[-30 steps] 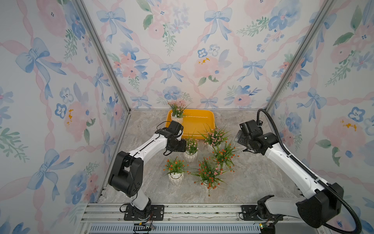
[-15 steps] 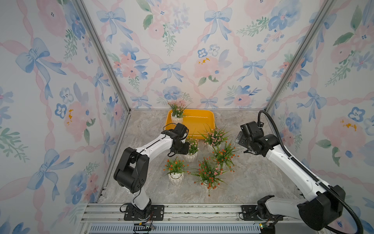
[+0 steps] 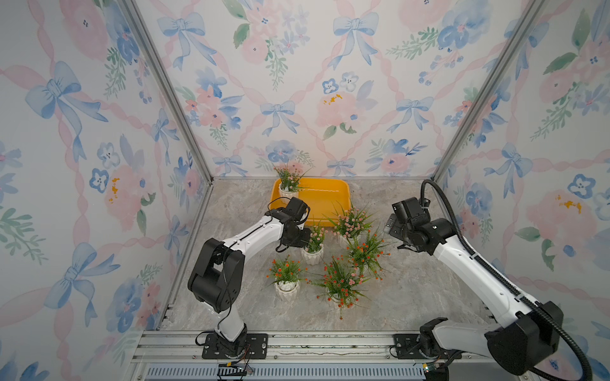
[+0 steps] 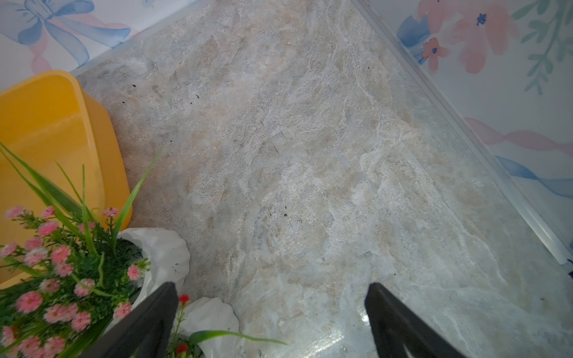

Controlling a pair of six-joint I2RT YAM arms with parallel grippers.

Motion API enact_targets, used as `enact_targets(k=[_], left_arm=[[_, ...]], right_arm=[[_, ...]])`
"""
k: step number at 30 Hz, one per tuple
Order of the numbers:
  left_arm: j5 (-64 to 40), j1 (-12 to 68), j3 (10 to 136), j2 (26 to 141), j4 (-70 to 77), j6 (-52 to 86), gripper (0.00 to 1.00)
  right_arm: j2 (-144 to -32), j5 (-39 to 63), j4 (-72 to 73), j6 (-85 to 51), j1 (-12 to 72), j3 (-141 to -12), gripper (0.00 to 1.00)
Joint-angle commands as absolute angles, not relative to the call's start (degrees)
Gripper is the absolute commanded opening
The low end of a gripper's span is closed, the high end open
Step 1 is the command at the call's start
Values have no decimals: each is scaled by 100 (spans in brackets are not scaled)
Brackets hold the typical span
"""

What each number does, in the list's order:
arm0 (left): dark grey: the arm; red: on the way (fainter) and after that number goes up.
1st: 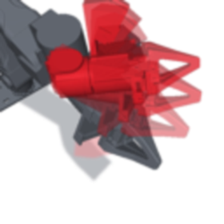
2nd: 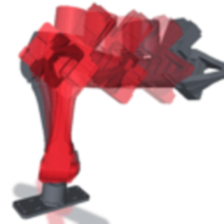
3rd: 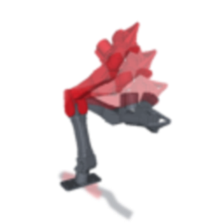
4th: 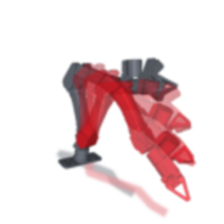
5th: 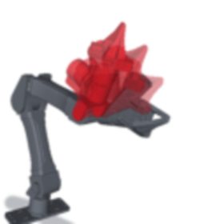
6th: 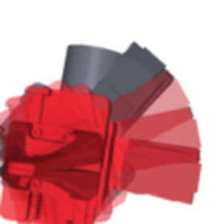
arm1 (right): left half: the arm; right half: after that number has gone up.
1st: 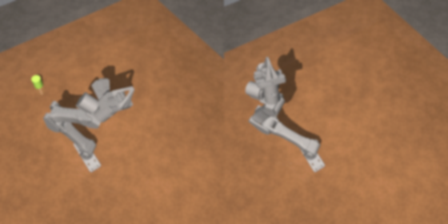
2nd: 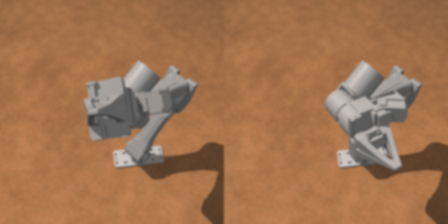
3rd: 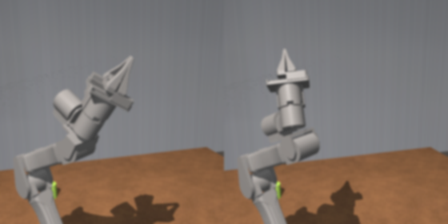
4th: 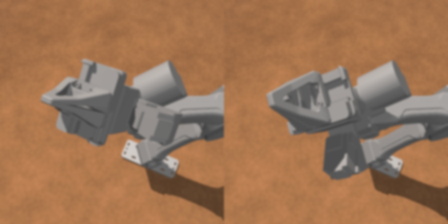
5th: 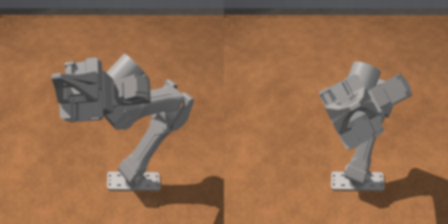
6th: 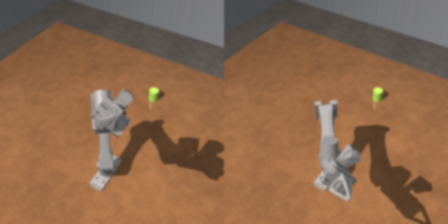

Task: Put the potted gypsophila into the storage box
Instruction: Pick up the baby's breath potted plant from the center of the board.

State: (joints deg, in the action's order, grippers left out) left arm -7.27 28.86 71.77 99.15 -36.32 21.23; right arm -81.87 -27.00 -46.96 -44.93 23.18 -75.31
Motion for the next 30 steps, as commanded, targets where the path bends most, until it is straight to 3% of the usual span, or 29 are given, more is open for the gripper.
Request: enact_targets(k=[1, 19, 30], left_arm=[[-538, 2917, 7232, 10103, -3721, 2202, 0], [-354, 2819, 7545, 9872, -3726, 2232, 0], [-821, 2197, 7853, 9783, -3717, 2198, 0]], right_arm=[[-8362, -2769, -4842, -4545, 2250, -7585, 97], [-8498, -2760, -4858, -4518, 2224, -7655, 97], [-8541, -2760, -4865, -4520, 2196, -7689, 97]])
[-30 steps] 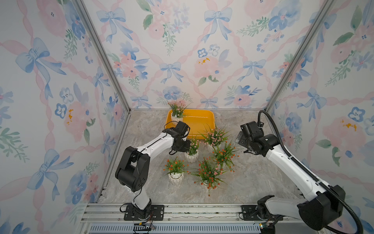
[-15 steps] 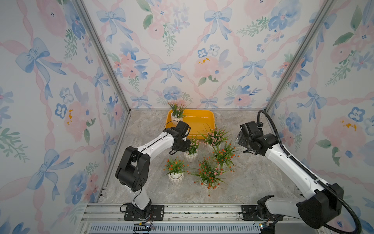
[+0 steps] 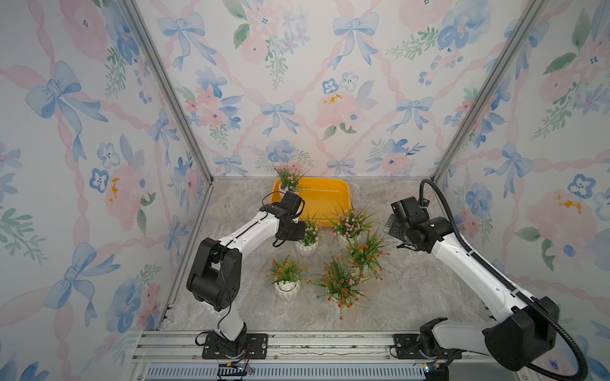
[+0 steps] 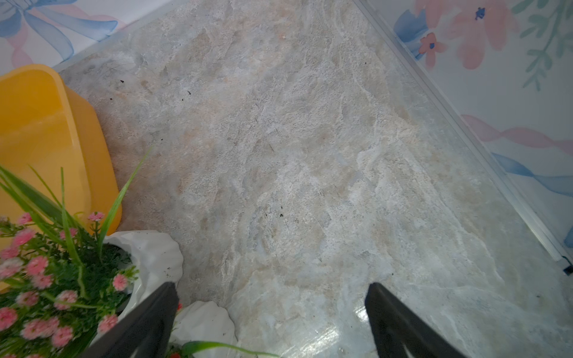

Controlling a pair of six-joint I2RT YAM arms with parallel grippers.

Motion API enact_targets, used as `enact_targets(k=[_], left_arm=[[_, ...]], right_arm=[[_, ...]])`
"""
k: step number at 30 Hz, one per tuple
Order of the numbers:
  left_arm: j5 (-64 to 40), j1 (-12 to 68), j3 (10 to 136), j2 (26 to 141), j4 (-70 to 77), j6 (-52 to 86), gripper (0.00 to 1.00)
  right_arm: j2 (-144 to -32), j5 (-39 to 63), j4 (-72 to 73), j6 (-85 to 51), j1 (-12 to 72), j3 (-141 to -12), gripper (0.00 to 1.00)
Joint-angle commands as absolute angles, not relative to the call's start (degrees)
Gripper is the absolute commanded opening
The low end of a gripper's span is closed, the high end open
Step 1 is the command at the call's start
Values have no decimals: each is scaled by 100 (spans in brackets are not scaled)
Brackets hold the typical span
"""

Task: Put the potted gypsophila into the storage box
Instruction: Pick up the baby's breath potted plant from the center of the board, then place the baby's breath potted plant at the storage box.

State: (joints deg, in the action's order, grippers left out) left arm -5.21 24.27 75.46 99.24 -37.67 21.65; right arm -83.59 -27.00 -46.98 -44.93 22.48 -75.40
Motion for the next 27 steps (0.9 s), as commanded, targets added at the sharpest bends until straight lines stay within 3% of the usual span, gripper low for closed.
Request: enact_targets(k=[1, 17, 27], left_arm=[[-896, 2099, 7922, 9760, -3716, 2198, 0], [-1890, 898, 9584, 10411, -3718, 2302, 0], [-1468, 800, 10336, 11198, -3713, 2355, 0]], right_arm=[[-8543, -2768, -4873, -4518, 2194, -7705, 97], [-8684, -2826, -4904, -4557, 2127, -7853, 97], [-8709, -2916, -4939, -4638, 2068, -7893, 97]])
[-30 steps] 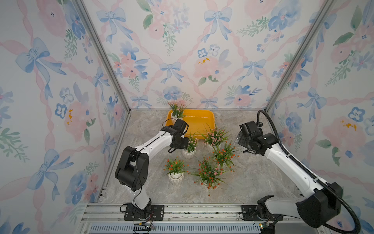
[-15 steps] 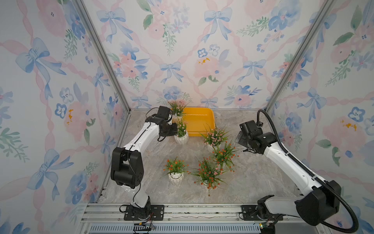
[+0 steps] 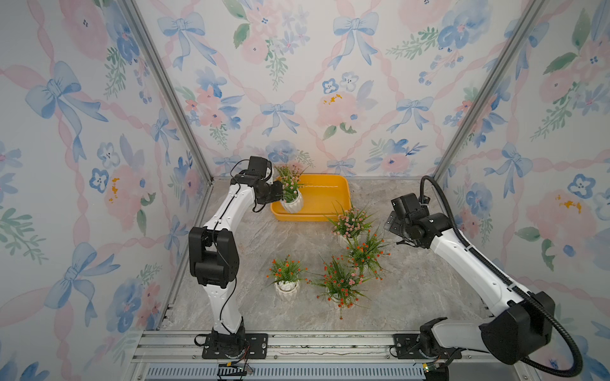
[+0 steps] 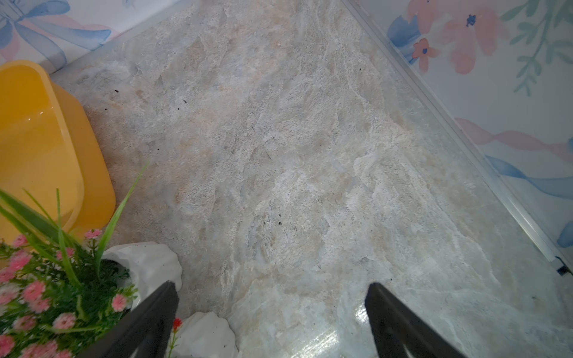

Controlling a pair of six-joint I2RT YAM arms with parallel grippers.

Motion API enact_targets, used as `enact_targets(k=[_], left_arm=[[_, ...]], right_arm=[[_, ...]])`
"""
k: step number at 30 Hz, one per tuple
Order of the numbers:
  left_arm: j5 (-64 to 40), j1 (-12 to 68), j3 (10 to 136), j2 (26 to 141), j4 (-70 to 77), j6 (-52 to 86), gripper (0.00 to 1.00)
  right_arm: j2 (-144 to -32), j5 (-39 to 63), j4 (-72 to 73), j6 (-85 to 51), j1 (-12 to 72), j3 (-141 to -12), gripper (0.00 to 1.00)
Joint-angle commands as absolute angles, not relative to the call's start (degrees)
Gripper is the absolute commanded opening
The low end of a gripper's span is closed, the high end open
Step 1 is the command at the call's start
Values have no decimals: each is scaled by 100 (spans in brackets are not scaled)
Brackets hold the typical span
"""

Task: Put the potted gypsophila into the storage box
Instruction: Place the baby's breath potted plant at the storage box.

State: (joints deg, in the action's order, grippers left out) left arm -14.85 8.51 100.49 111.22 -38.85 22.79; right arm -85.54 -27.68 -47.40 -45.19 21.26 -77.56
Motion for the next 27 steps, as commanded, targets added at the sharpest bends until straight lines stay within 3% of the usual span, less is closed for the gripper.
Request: enact_targets(k=[1, 27], left_arm=[[-1454, 794, 10393, 11275, -3716, 2357, 0], [-770, 773, 10653, 12135, -3725, 2522, 0]], right_arm=[[-8704, -2918, -4947, -4657, 2065, -7893, 97], [-8624, -3094, -5069, -4869, 2047, -7867, 97]])
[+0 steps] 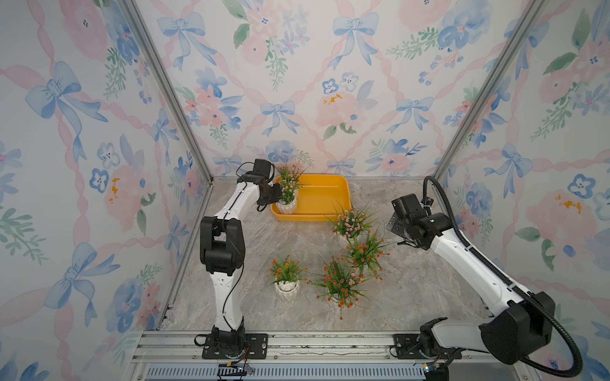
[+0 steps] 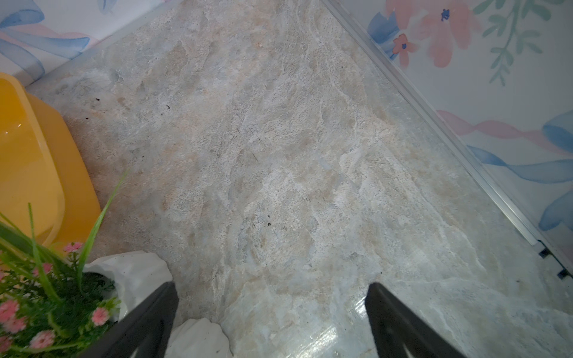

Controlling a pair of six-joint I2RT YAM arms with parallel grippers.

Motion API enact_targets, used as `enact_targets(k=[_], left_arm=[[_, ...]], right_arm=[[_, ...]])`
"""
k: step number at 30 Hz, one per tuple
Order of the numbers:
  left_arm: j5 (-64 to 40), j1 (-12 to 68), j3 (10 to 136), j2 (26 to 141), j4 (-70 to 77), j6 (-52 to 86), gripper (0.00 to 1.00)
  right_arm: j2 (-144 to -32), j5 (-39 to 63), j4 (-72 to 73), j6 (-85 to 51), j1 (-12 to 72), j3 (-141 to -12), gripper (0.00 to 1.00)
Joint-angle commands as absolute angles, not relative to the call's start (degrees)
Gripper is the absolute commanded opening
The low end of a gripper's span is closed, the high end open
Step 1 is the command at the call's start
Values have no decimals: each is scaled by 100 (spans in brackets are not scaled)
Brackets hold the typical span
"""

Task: Put the potted gypsophila into the storage box
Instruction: Place the baby's breath potted plant at the storage box.

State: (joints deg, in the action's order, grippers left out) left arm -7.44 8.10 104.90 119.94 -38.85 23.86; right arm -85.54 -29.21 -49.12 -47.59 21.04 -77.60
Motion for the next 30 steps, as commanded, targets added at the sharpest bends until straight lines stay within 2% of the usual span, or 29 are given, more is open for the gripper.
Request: enact_targets(k=[1, 10, 18, 20, 30], left_arm=[[-805, 777, 10648, 12171, -3720, 2535, 0], [-784, 775, 10607, 12337, -3719, 2658, 0], [-741, 774, 10712, 12230, -3723, 2650, 37], [-768, 773, 10753, 12166, -3717, 2622, 43], [-472, 773, 10649, 11469, -3718, 2511, 62]], right_arm=[[-8605, -3101, -5076, -4878, 2041, -7856, 97], [-8442, -3181, -5141, -4878, 2018, -7772, 97], [-8412, -3182, -5212, -4889, 2015, -7779, 97], [-8394, -3186, -5203, -4898, 2019, -7753, 97], [-8437, -3054, -5139, -4357, 1784, -7930, 97]])
